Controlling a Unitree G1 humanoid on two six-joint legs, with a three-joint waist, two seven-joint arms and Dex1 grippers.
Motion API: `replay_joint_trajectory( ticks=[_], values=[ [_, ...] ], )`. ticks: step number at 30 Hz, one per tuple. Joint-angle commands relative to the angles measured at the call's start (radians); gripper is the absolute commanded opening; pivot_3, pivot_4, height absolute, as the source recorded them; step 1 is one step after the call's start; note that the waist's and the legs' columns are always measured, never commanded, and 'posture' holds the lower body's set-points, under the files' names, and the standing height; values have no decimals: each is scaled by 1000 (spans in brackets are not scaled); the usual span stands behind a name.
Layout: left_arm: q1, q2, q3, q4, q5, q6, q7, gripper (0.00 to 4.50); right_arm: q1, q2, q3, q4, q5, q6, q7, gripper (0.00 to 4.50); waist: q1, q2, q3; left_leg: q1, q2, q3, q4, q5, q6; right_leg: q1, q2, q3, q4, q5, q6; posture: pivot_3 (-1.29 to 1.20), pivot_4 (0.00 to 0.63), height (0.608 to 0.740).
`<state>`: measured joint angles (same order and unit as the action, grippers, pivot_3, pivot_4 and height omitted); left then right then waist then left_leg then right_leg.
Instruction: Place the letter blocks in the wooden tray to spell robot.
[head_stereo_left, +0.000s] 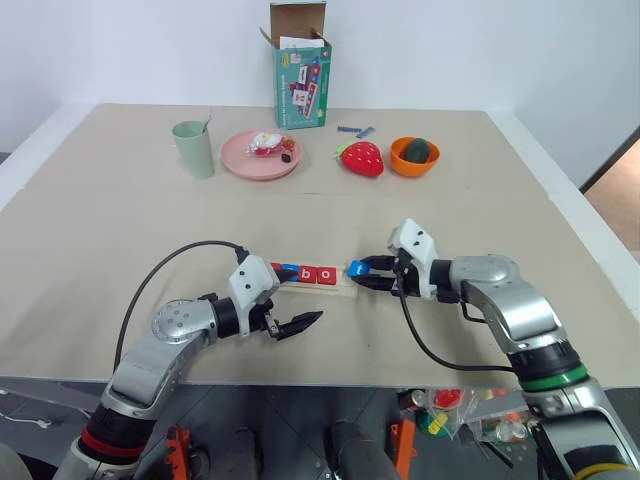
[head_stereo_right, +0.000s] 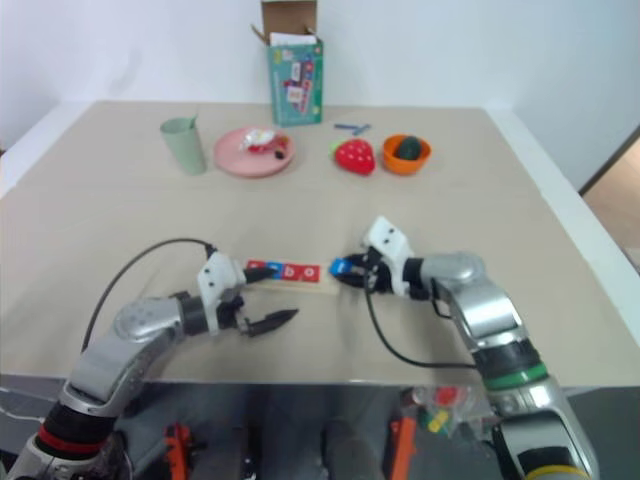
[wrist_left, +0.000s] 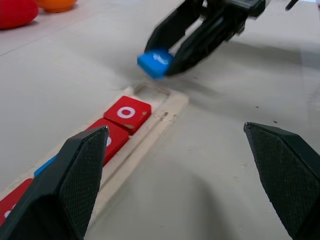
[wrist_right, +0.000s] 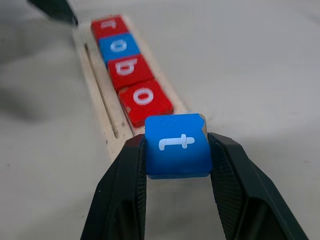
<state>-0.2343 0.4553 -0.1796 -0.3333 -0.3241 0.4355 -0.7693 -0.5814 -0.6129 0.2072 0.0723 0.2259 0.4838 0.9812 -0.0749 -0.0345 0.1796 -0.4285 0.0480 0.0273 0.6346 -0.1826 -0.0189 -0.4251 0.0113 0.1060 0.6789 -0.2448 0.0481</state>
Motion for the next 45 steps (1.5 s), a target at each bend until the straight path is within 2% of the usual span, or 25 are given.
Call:
replay_joint_trajectory(
  ticks=[1,11,45],
  values=[
    [12,5,21,-43,-7,-10,10,4500,-60,5,21,59,-29,-77,56,1200,0,0,0,0,0,0,0,0,0,0,0,0,0,0,0,0,150,740],
    [24,7,25,-53,-7,-10,31,4500,-99,38,58,137,-72,-151,133,1200,0,0,0,0,0,-1,0,0,0,0,0,-1,0,1,0,0,150,740],
    [32,1,8,-61,0,-10,51,4500,-129,91,62,291,-136,-269,163,1200,-2,0,0,3,0,0,1,0,0,2,0,0,1,3,-1,0,150,740]
  ],
)
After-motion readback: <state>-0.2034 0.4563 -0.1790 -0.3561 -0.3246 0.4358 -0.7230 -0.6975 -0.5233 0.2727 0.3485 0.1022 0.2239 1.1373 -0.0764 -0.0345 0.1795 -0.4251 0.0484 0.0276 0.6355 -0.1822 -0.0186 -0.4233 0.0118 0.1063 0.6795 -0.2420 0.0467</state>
